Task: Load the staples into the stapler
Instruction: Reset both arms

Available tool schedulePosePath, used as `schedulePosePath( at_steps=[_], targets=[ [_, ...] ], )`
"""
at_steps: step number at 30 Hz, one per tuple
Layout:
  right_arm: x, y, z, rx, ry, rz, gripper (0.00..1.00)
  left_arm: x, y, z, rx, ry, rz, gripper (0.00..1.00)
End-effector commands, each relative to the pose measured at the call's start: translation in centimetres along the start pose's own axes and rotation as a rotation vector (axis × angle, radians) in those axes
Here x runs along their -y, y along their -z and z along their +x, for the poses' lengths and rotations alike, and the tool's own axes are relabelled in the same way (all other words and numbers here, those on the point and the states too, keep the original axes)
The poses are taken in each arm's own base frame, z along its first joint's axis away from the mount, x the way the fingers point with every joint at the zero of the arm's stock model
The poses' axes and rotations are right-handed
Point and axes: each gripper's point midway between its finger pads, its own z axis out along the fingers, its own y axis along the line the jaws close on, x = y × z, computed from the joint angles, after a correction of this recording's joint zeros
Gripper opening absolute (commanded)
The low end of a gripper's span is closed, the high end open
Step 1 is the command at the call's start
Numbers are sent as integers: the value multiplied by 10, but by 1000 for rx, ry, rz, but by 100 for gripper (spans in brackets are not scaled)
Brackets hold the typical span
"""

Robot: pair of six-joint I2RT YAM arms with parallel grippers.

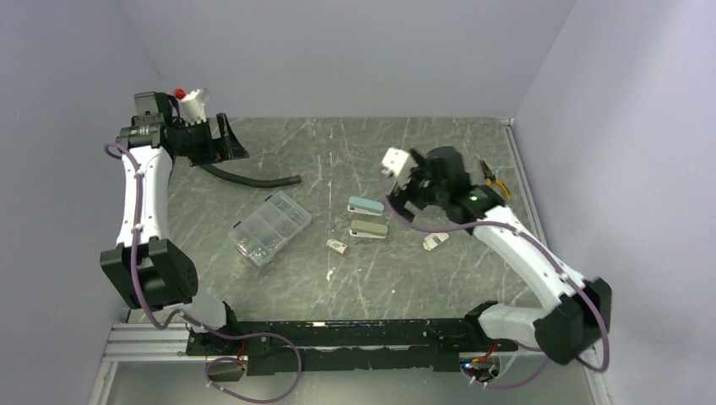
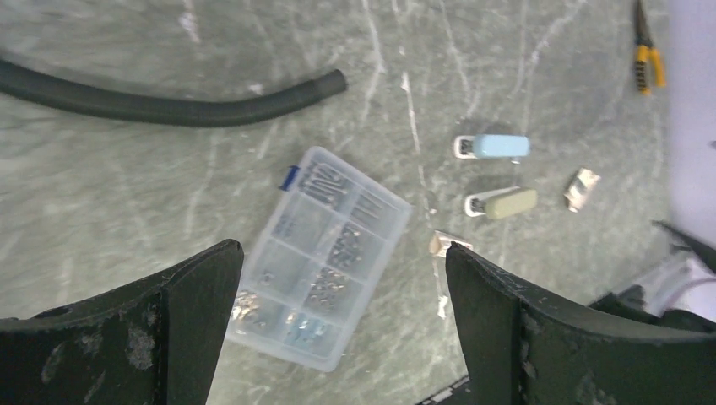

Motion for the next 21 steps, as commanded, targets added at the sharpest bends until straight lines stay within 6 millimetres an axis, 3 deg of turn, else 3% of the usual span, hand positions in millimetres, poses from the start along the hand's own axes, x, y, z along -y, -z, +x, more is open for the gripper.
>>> schedulePosePath(
  at_steps=[1,4,11,15,18,21],
  targets=[
    [59,51,-4,46,-290,272,100,6,54,-35,186,-191,-156,95],
    [92,85,-15,79,-444,434,100,17,89,-51,354,-295,-235,95],
    [118,156,-51,233,-520,576,100,18,156,-53,716,-331,-465,95],
    [124,189,-52,340,-563,585,100,3,145,-42,645,-237,-495,95],
    [121,201,-49,376,-568,586,100,17,122,-30,575,-278,-357,95],
    [123,205,-43,361,-575,602,100,28,113,-23,609,-296,-274,95]
  ],
)
